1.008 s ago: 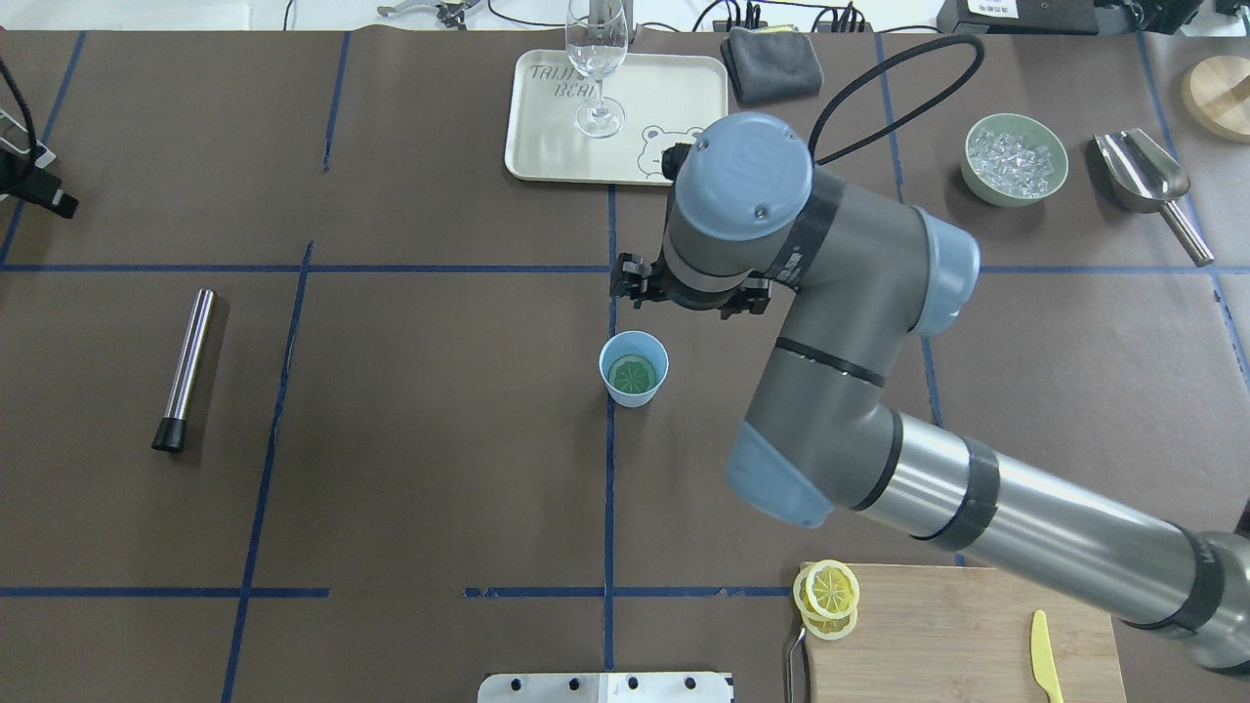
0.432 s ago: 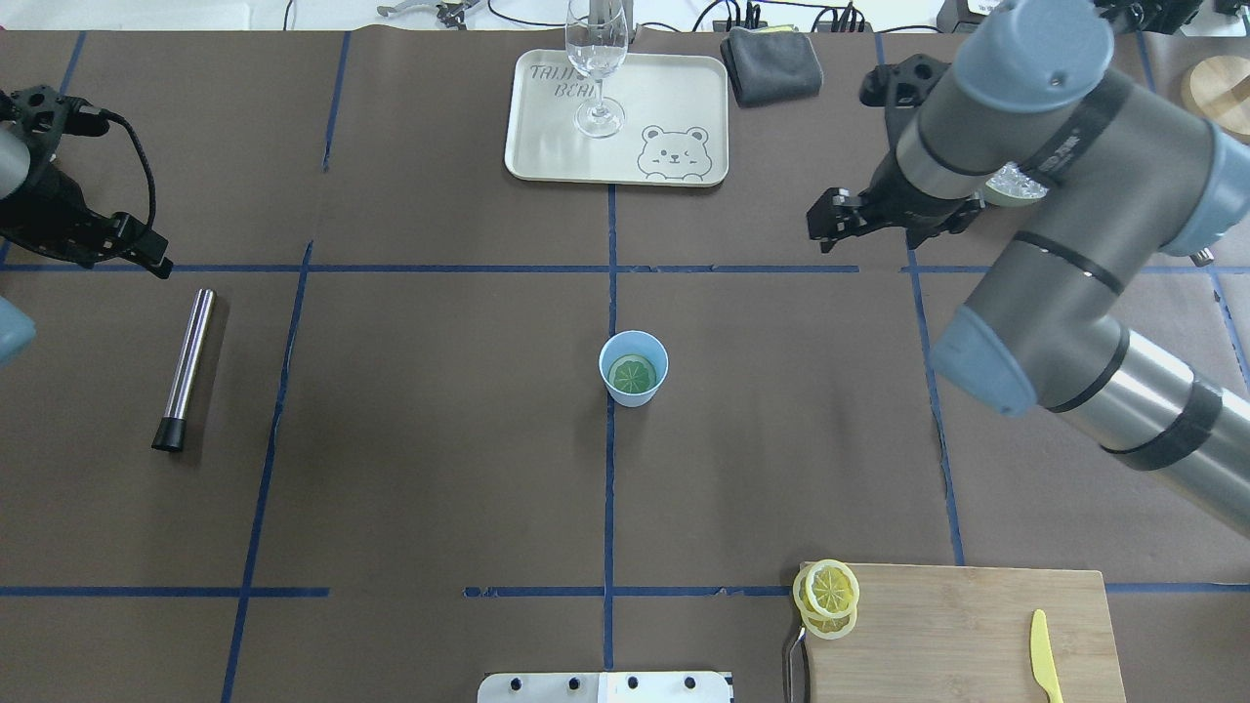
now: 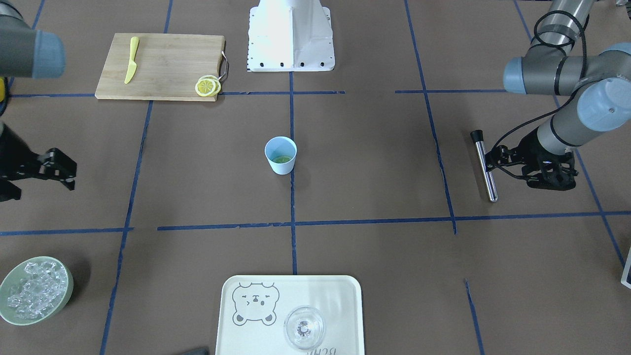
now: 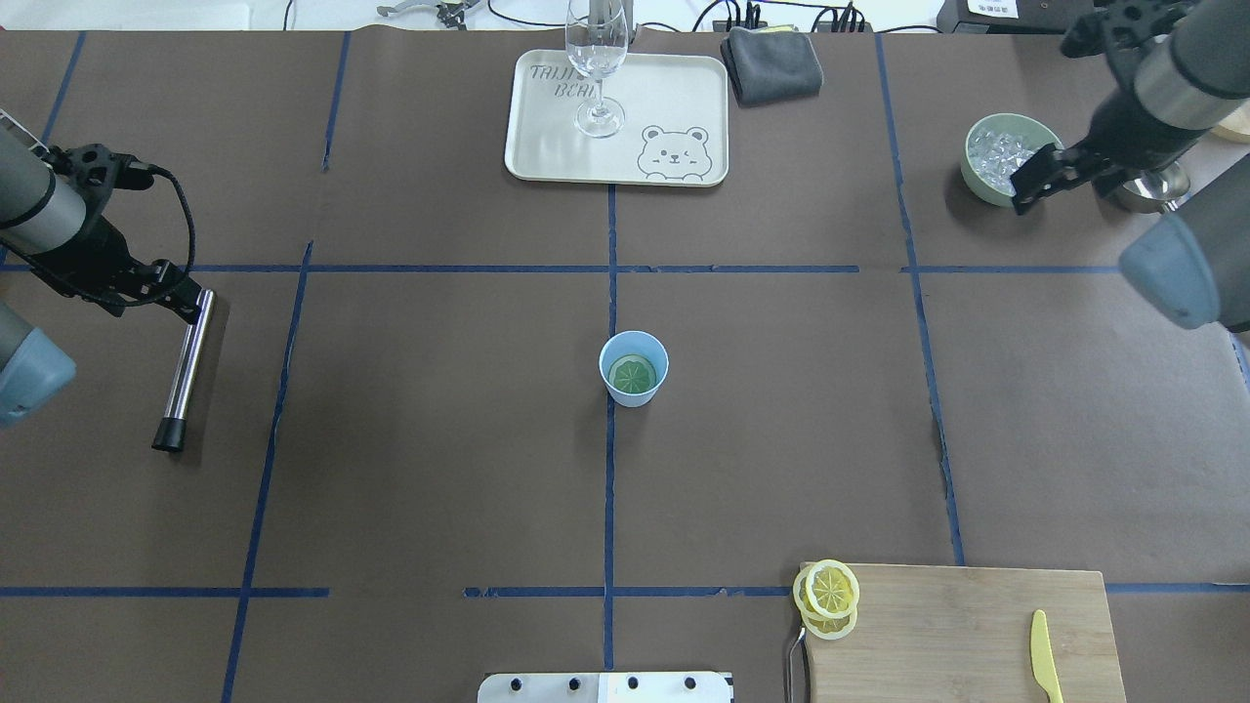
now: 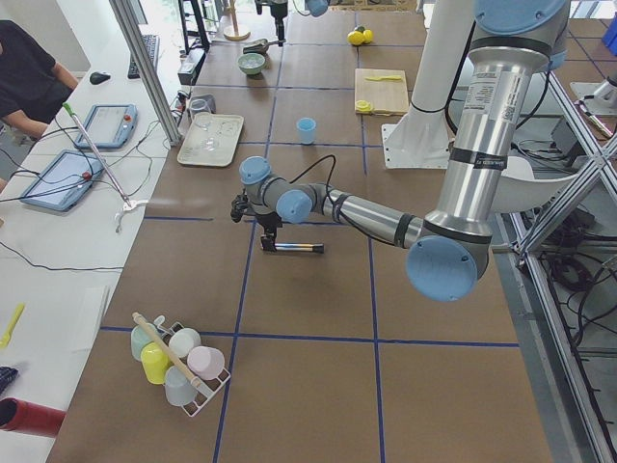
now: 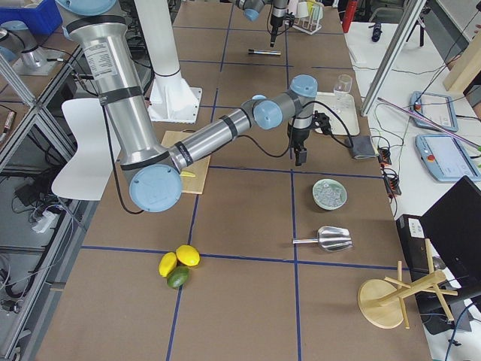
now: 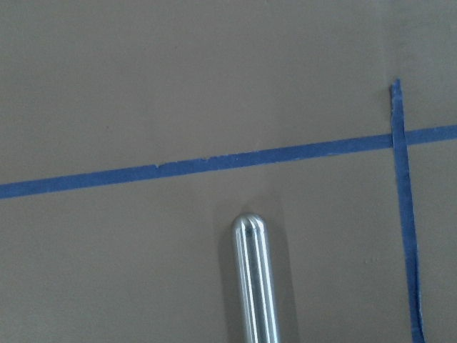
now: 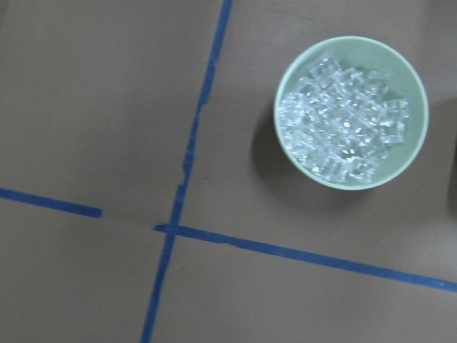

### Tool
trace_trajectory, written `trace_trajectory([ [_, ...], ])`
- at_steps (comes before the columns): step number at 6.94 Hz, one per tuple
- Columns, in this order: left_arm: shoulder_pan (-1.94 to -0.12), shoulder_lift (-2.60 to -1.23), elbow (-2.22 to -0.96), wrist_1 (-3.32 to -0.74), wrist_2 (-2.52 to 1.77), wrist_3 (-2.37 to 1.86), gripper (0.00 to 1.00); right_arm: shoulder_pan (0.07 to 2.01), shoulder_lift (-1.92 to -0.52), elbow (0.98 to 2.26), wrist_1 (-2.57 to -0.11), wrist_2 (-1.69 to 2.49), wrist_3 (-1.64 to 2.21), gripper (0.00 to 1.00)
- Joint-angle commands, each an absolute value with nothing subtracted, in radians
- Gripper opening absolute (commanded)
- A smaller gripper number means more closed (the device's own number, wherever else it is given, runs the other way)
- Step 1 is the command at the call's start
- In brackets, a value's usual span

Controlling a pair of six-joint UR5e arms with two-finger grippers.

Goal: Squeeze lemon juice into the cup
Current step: 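Retract the right arm toward rest while the left gripper reaches the steel muddler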

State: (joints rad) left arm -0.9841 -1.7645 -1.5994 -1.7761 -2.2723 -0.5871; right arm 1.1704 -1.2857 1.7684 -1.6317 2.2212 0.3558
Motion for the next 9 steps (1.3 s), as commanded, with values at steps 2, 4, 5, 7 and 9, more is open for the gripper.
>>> trace_trajectory([
  [2, -0.928, -1.778, -1.536, -1.779, -2.27, -0.6, 1.0, 1.321, -1.367, 1.738, -1.631, 2.379, 0.196, 1.0],
  [4, -0.922, -1.789, -1.522, -1.779, -2.27, -0.607, 1.0, 1.33, -1.37, 1.738, -1.631, 2.391, 0.196, 1.0],
  [5, -0.92, -1.801, -1.516, -1.778, -2.269, -0.627, 1.0, 1.33, -1.37, 1.74, -1.631, 2.391, 0.196, 1.0],
  [7, -0.92, -1.812, -1.508, -1.778, -2.27, -0.673, 1.0, 1.333, -1.368, 1.74, -1.631, 2.39, 0.196, 1.0],
  [9, -0.92, -1.809, -1.499, -1.784, -2.27, -0.667, 0.99, 1.335, -1.368, 1.74, -1.631, 2.391, 0.196, 1.0],
])
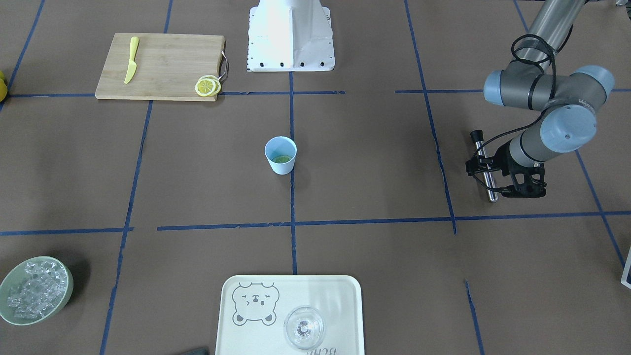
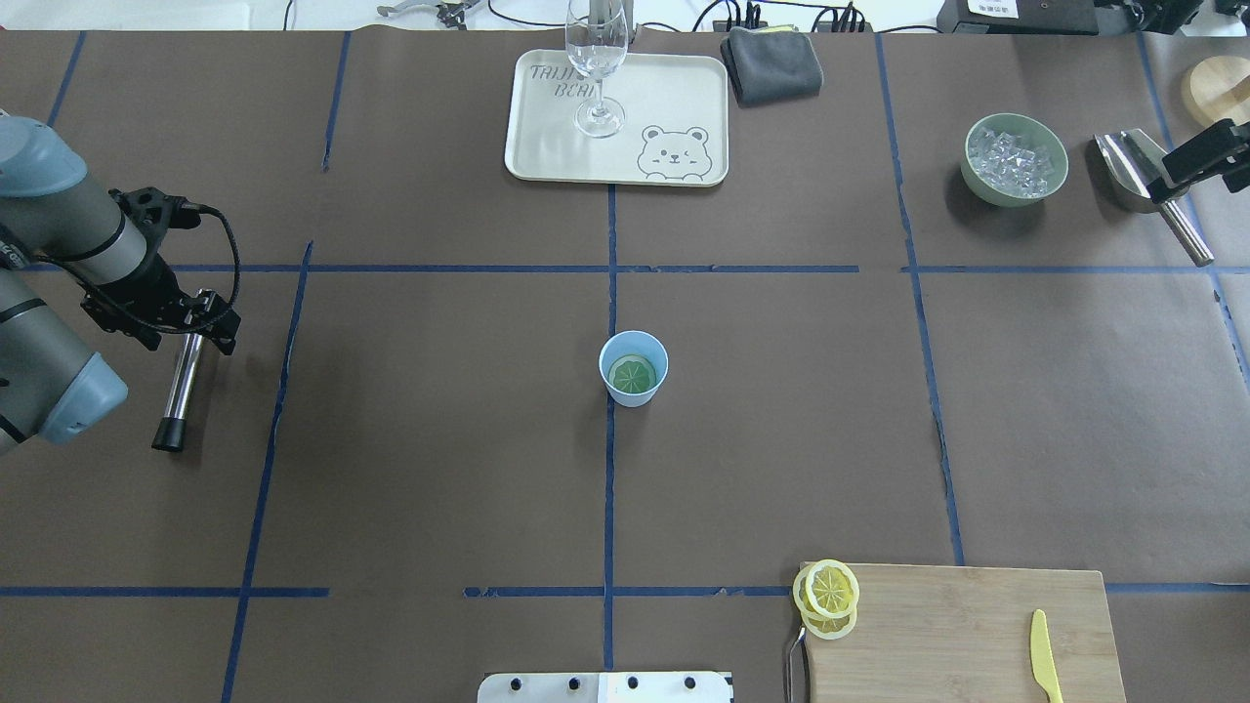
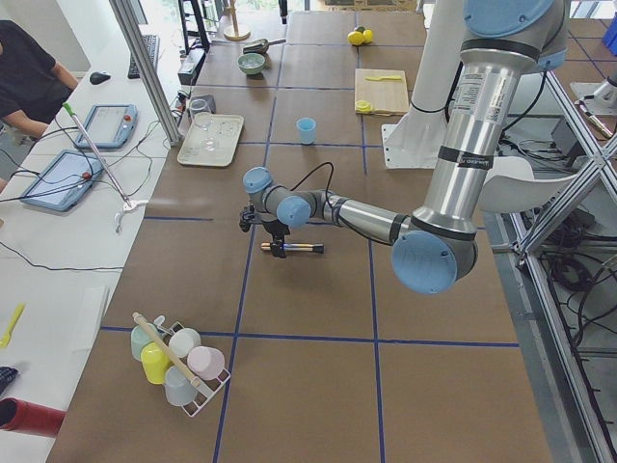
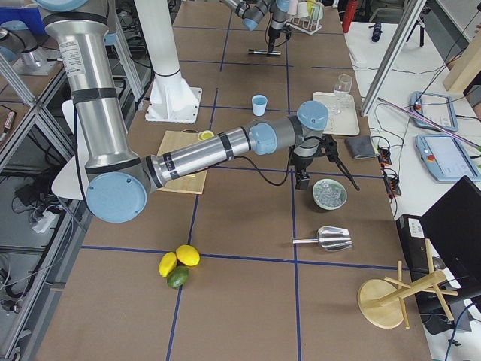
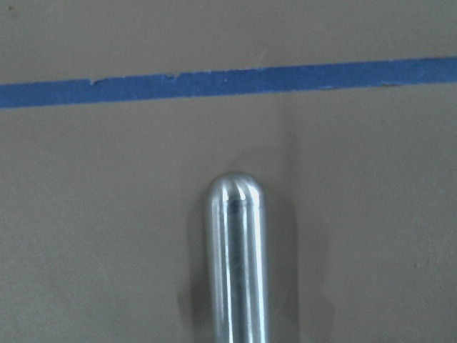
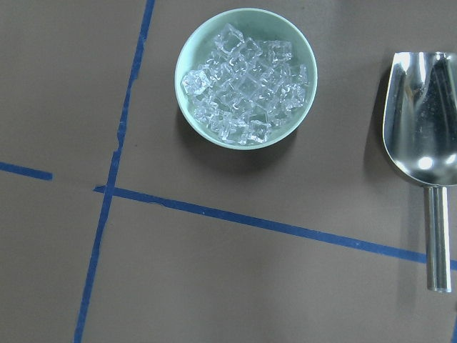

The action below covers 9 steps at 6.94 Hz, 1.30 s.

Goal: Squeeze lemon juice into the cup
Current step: 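Grasp the steel muddler upright with the left gripper and lift it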

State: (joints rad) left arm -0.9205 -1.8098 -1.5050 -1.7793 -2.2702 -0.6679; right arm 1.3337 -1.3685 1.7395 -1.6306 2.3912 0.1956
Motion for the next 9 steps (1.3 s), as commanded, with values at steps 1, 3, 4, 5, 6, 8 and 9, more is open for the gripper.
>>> trace_trajectory([
  [1, -0.92, -1.806, -1.499, -1.786, -2.27, -0.661, 0.92, 1.335, -1.368, 1.741, -1.631, 2.391, 0.196, 1.0],
  [3, -0.92, -1.807, -1.49, -1.789, -2.27, -0.658, 0.78, 1.335, -1.367, 1.744, -1.631, 2.391, 0.198, 1.0],
  [4, -0.92, -1.806, -1.489, -1.789, -2.27, -0.658, 0.64, 1.335, -1.367, 1.744, -1.631, 2.391, 0.198, 1.0],
  [5, -0.92, -1.805, -1.489, -1.789, -2.27, -0.658, 0.46, 1.335, -1.367, 1.746, -1.631, 2.391, 0.198, 1.0],
  [6, -0.922, -1.802, -1.496, -1.787, -2.269, -0.66, 0.28, 1.335, -1.367, 1.747, -1.631, 2.391, 0.198, 1.0],
  [8, -0.925, -1.801, -1.511, -1.779, -2.267, -0.66, 0.0, 1.335, -1.367, 1.747, -1.631, 2.393, 0.199, 1.0],
  [9, -0.931, -1.801, -1.525, -1.778, -2.266, -0.66, 0.0, 1.335, -1.367, 1.747, -1.631, 2.393, 0.199, 1.0],
])
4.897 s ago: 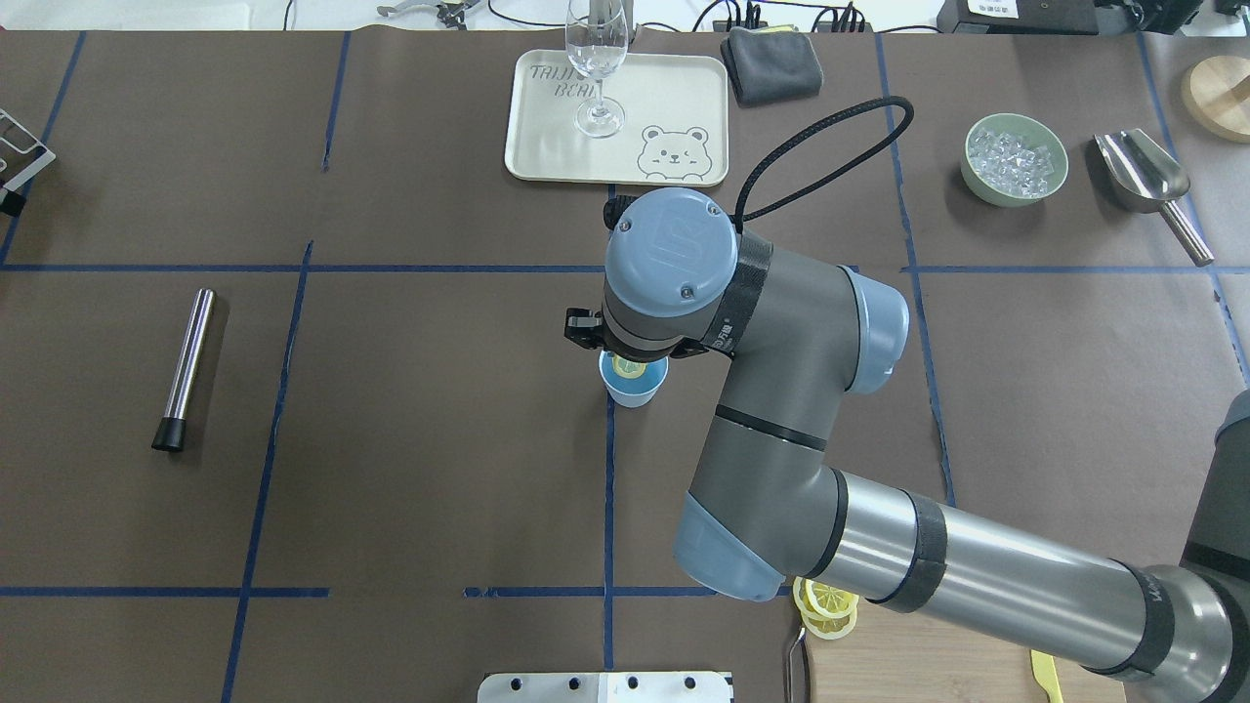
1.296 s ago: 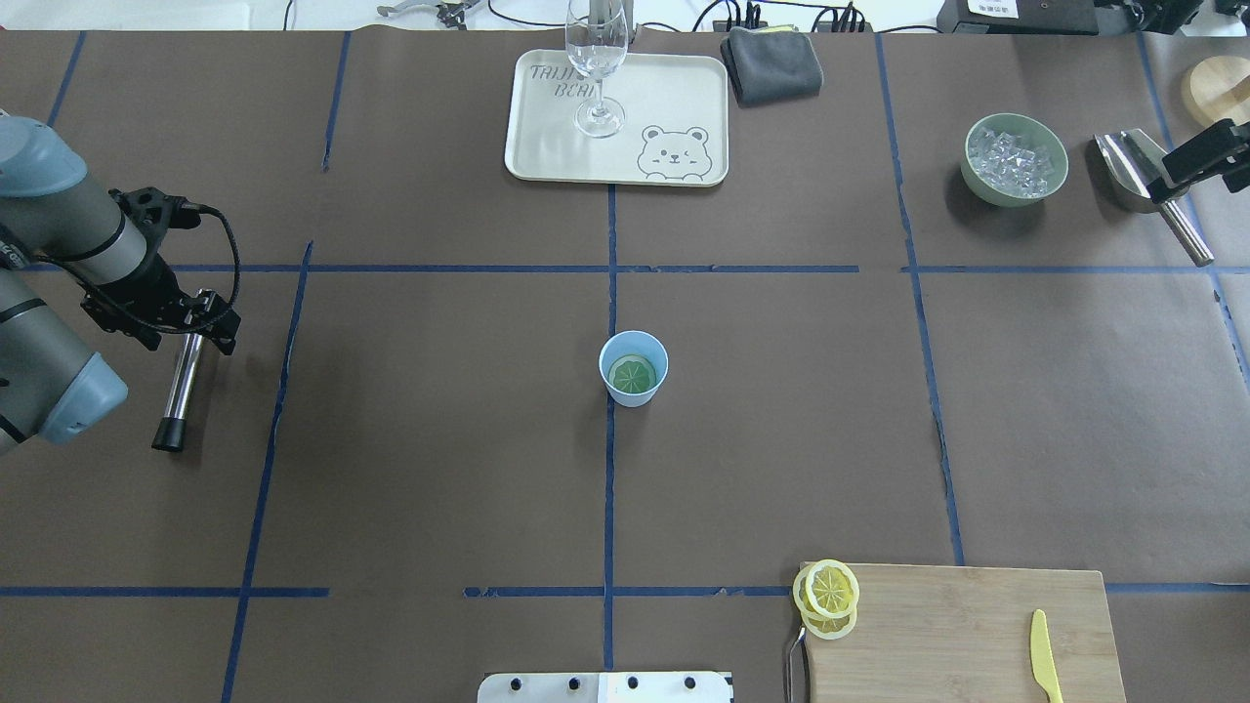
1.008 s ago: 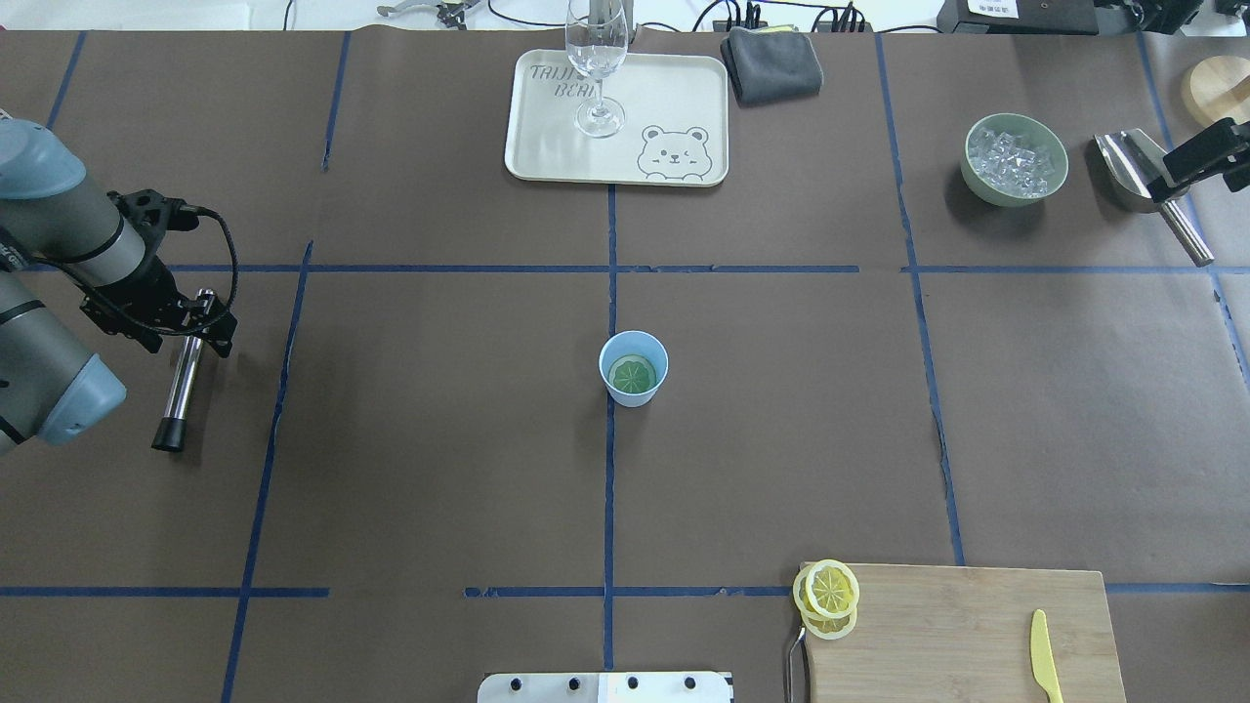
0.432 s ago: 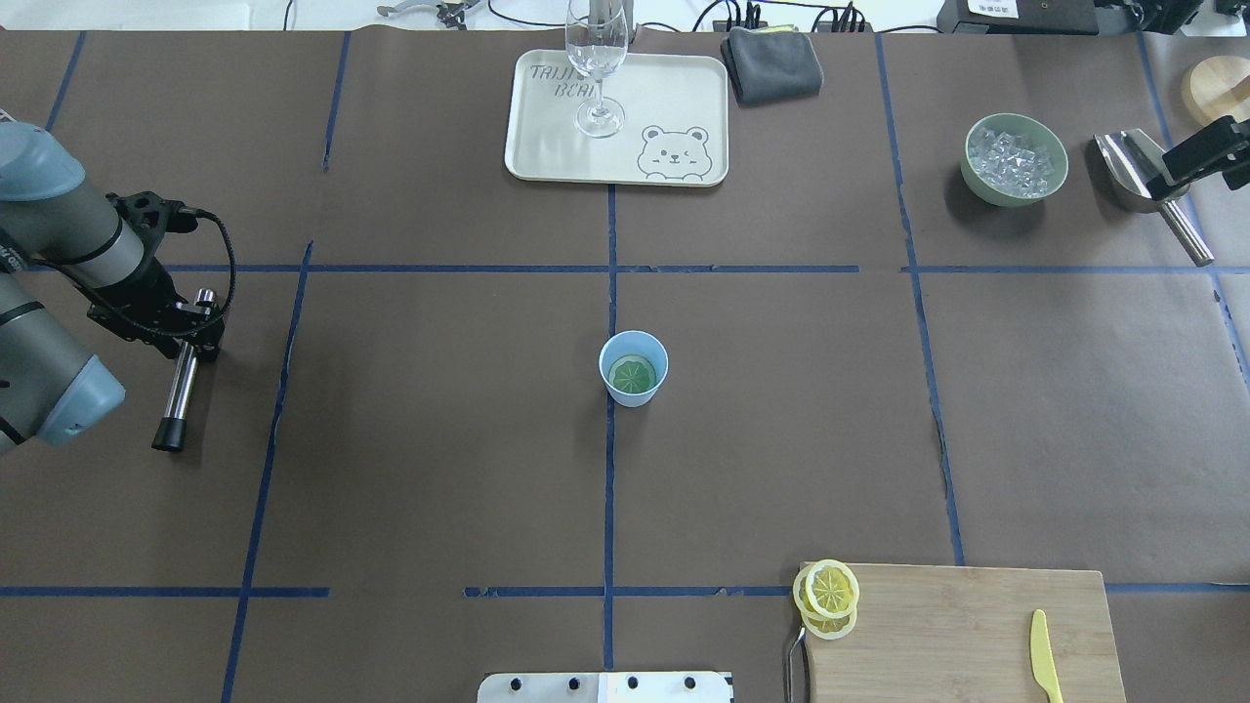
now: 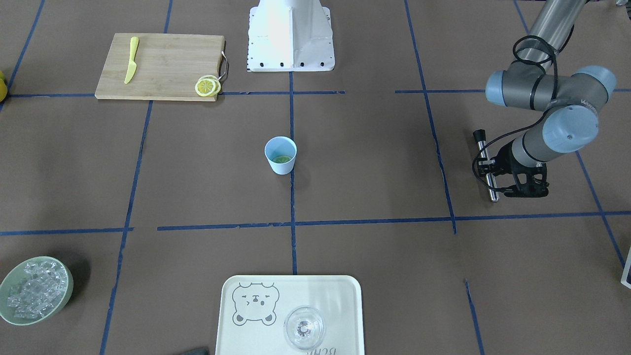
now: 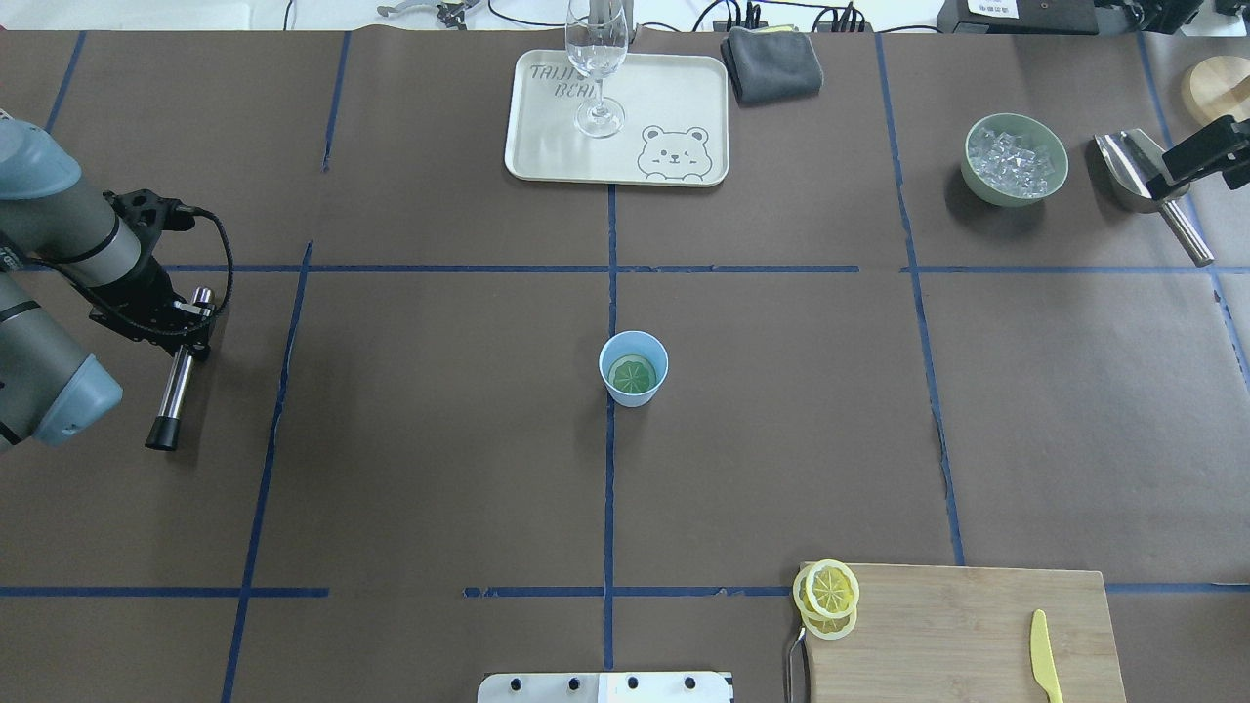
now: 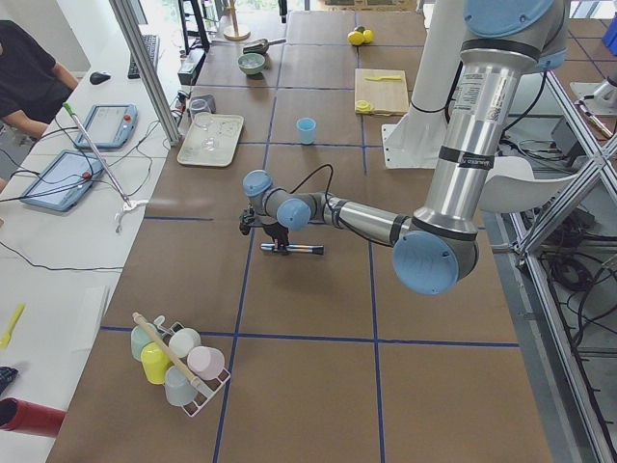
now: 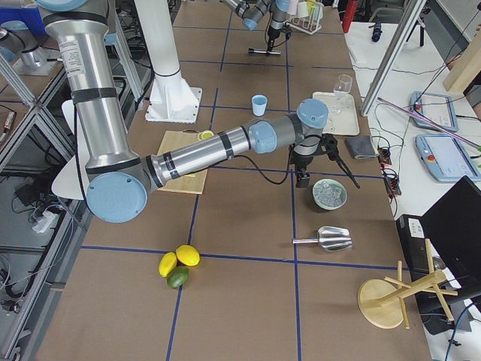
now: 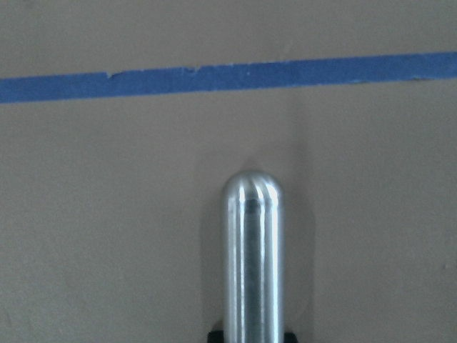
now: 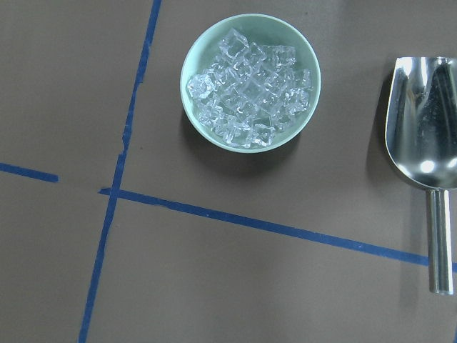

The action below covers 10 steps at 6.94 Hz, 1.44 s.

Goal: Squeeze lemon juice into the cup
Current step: 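Grasp the steel muddler upright with the left gripper and lift it, then carry the muddler over the blue cup with the left gripper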

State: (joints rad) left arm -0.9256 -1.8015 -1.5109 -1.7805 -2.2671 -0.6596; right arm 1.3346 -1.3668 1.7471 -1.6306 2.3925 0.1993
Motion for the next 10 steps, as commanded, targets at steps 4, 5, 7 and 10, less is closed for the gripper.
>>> trace_trajectory([
  [4, -1.032, -1.792, -1.707, -1.778, -2.15, -0.673, 0.0, 1.359, -1.376, 1.75, -1.629, 2.393, 0.198, 1.0],
  [5, -1.026, -1.816, -1.733, -1.782, -2.066, -0.707, 0.0, 1.361, -1.381, 1.75, -1.629, 2.39, 0.198, 1.0],
  [7, -0.958, -1.873, -1.854, -1.784, -1.749, -0.762, 0.0, 1.365, -1.385, 1.767, -1.629, 2.384, 0.199, 1.0],
  [10, -0.856, -2.003, -1.906, -1.789, -1.586, -0.891, 0.0, 1.384, -1.417, 1.781, -1.629, 2.382, 0.198, 1.0],
])
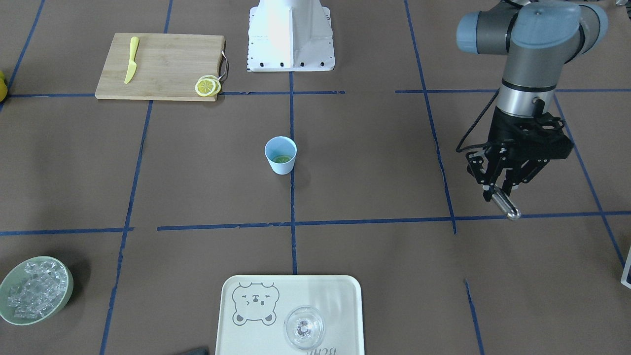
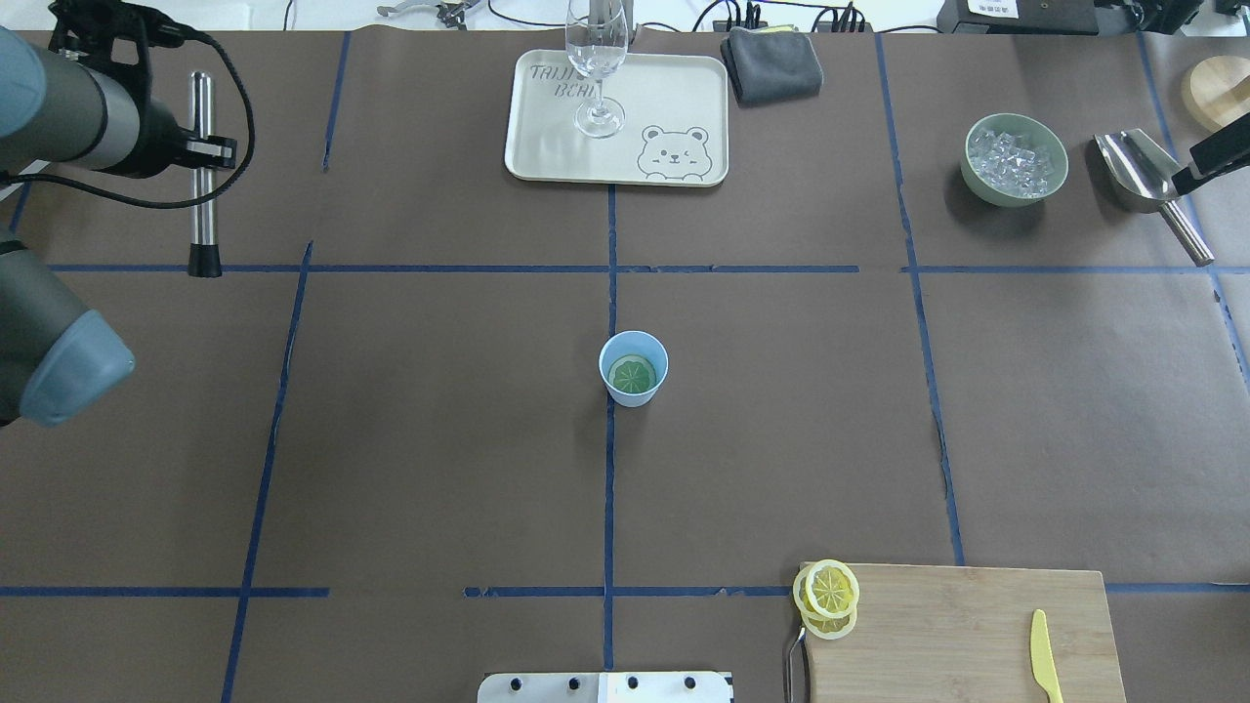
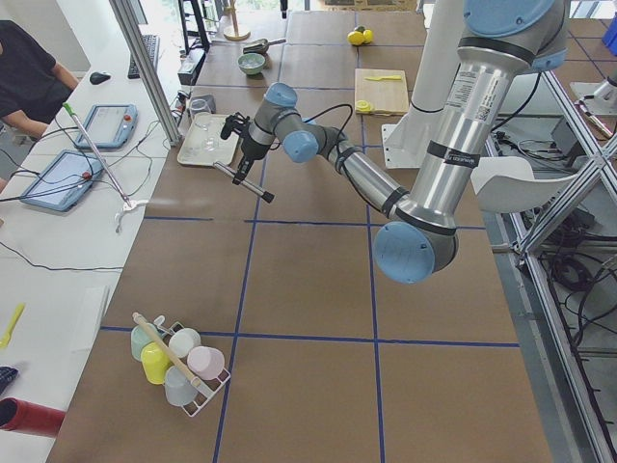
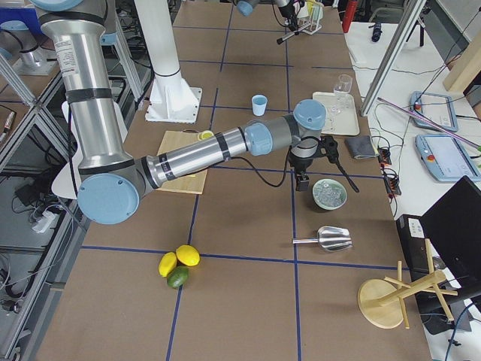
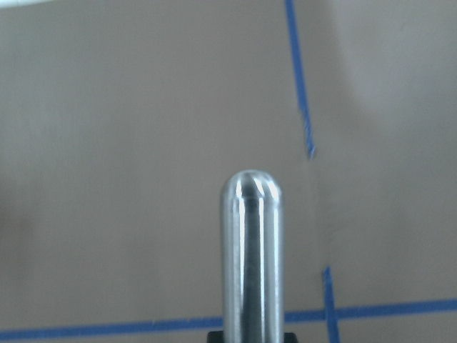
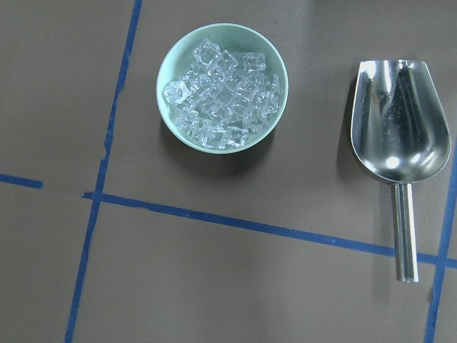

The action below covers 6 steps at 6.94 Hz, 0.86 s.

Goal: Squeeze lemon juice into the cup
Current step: 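Carry the muddler over the blue cup with the left gripper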

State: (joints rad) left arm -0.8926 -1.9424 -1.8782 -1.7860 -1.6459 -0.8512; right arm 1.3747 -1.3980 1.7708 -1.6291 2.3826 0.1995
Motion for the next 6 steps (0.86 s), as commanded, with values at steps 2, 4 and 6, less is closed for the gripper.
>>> trace_trajectory([
  [2, -0.81, -2.089, -1.928, -1.796, -1.572, -0.89, 0.0, 1.41, -1.446, 1.779, -1.629, 2.381, 0.192, 1.0],
  [4, -0.725, -2.094, -1.936, -2.04, -1.351, -0.905, 0.0, 1.419, -1.447, 1.778, -1.628, 2.353, 0.202, 1.0],
  [6, -0.619, -2.1, -1.93, -2.052, -1.174, -0.923, 0.0, 1.417, -1.462, 1.772, -1.628, 2.332, 0.195, 1.0],
])
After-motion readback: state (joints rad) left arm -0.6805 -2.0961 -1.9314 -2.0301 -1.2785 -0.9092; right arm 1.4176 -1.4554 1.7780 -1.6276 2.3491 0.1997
